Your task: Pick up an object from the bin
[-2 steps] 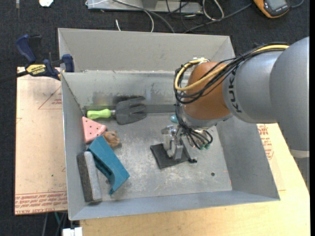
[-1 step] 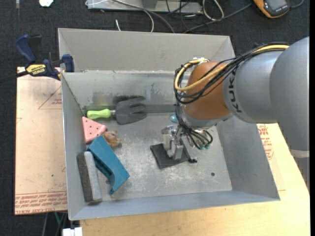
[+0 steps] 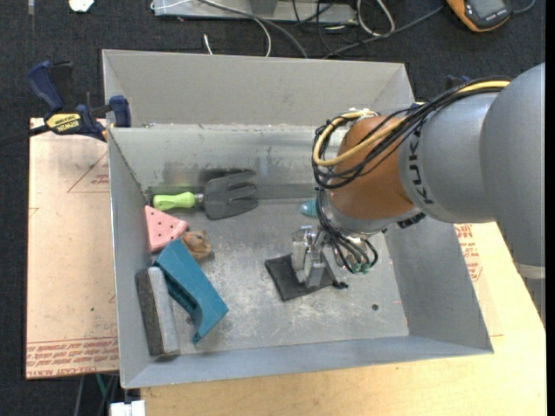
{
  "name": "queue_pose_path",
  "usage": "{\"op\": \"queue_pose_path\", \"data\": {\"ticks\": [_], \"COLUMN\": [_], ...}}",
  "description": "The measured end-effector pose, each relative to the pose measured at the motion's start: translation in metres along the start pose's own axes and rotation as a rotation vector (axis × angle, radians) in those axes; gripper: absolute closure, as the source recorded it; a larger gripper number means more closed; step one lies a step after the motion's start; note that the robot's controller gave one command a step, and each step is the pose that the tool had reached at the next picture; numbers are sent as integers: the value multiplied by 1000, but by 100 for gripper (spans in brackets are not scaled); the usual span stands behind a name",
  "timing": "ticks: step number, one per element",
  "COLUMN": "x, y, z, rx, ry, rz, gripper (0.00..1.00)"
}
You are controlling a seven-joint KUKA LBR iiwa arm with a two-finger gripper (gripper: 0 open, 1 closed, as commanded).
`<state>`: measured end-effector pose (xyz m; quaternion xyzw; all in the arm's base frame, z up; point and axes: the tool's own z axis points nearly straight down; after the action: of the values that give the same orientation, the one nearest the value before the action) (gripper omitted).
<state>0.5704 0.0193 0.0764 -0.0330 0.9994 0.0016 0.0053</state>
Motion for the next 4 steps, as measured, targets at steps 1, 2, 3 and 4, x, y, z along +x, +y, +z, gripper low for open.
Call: {"op": "queue_pose_path", "data": {"ticks": [1,2,3,4], "x": [-10,-8,8,8], "y": [0,8,42,42], "z": [-17,-18,-5,-5], "rx": [2,0,0,0], "ry": [-2,0,-4,-4], "rz": [-55,-204,27,27], "gripper": [100,100,0,100]}}
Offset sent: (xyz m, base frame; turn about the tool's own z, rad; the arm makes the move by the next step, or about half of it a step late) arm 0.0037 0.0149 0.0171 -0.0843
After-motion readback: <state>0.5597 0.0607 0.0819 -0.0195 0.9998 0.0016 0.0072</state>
